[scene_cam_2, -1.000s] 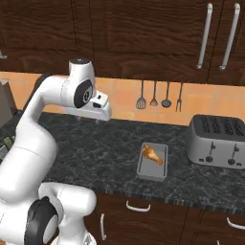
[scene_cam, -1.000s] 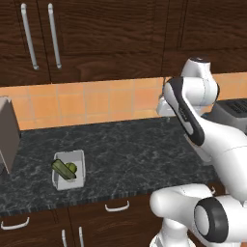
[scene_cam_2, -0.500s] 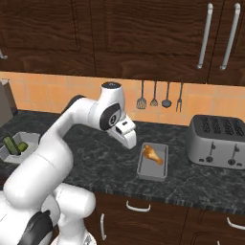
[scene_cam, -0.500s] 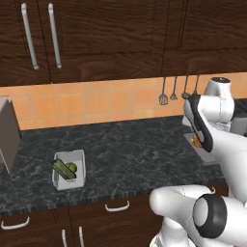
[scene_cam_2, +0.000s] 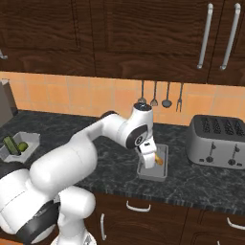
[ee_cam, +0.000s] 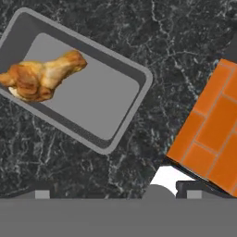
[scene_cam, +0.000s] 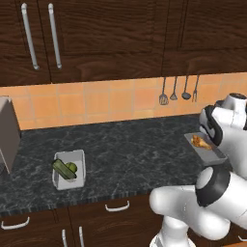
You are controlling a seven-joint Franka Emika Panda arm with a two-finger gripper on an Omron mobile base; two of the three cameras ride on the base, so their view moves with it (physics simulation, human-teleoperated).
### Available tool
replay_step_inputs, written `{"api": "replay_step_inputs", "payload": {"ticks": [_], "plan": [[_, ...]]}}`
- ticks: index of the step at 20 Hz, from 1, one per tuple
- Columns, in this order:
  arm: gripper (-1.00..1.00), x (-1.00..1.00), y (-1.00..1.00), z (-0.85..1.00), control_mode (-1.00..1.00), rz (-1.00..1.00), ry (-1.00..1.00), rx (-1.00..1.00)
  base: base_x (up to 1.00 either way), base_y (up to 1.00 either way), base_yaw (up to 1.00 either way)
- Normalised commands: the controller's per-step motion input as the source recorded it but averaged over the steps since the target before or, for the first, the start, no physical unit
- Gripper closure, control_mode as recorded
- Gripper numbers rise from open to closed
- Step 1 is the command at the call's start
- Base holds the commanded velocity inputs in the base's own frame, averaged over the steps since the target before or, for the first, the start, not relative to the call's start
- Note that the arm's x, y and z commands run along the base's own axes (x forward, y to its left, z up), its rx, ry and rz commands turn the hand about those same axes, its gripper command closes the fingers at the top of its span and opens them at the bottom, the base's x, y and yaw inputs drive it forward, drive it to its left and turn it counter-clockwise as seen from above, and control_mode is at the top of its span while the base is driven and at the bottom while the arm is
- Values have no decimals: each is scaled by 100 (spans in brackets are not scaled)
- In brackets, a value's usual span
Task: Take the meat container that has the chicken drumstick and place it on the second highest rack of the freezer. Then take the vegetable container that has the lime and cucumber and place it on the highest rack of the freezer.
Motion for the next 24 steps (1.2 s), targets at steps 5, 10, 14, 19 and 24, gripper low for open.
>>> {"api": "replay_step_inputs", "payload": {"ticks": [5,10,14,19,24], "plan": [[-100,2,-59,-45,-100,-3,0,5,0,0,0],[-100,8,-18,-38,-100,0,0,0,0,0,0],[-100,9,-11,-50,-100,0,0,0,0,0,0],[-100,22,-5,-42,-100,0,1,0,0,0,0],[-100,26,-1,-38,-100,0,3,0,0,0,0]]}}
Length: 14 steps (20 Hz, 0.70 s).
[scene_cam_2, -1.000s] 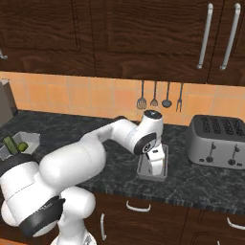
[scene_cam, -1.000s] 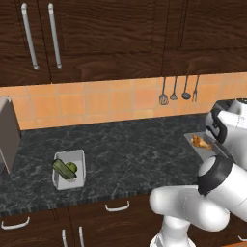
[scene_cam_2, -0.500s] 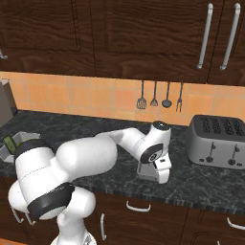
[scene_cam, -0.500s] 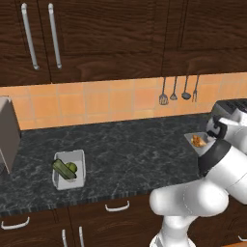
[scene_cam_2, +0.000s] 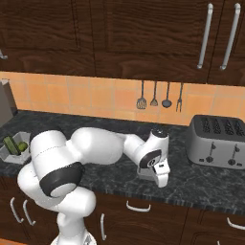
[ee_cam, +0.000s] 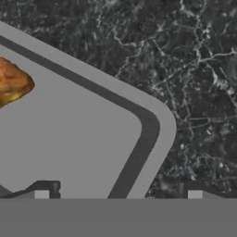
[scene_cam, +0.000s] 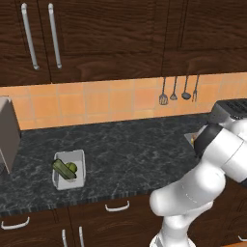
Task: Take the meat container that has the chicken drumstick and place it on the second highest rack of the freezer. Then take the vegetable container that has the lime and cucumber and place it on the highest rack of the freezer.
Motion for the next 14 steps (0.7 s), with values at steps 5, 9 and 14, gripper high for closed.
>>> {"api": "replay_step_inputs", "payload": {"ticks": [5,9,14], "plan": [[-100,17,0,-34,-100,0,1,0,0,0,0],[-100,0,0,-31,-100,0,0,0,0,0,0],[-100,0,0,-8,-100,0,0,0,0,0,0]]}}
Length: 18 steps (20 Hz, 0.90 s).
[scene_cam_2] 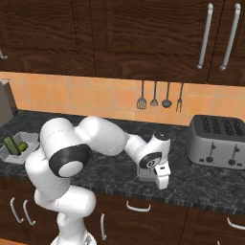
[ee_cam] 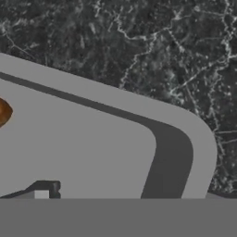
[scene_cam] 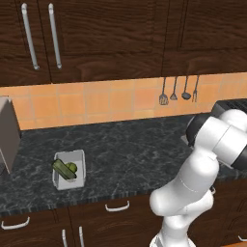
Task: Take the meat container that has the chicken drumstick and place it on the second highest rack of the freezer. Then take the vegetable container that has the lime and cucumber and place it on the highest rack of the freezer.
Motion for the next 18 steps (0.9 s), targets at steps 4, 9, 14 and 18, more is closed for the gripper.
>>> {"api": "replay_step_inputs", "payload": {"ticks": [4,9,14,18], "plan": [[100,0,0,0,-100,0,0,0,0,0,0],[100,0,0,0,-100,0,0,0,0,0,0],[100,0,0,0,-100,0,0,0,0,0,0],[100,-27,-7,26,-100,-3,2,2,0,0,0]]}}
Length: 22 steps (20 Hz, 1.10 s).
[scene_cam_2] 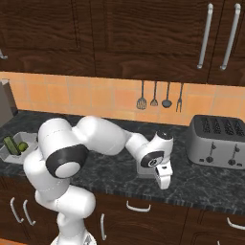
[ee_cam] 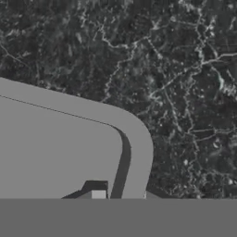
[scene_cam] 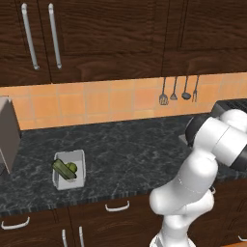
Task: Take the meat container that has the chicken drumstick and place it on the second highest rack of the freezer. Then take the vegetable container that has the lime and cucumber and place it on the highest rack of the freezer.
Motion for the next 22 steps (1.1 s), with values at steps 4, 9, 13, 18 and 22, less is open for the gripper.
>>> {"api": "replay_step_inputs", "payload": {"ticks": [4,9,13,18,22], "plan": [[100,-58,11,92,-100,-4,0,4,0,0,0],[100,-32,56,74,-100,-12,0,1,0,0,0],[100,-29,87,43,-100,-20,1,0,0,0,0],[100,-49,100,44,-100,-16,6,-1,0,0,0],[100,-32,100,35,-100,-13,5,-6,0,0,0]]}}
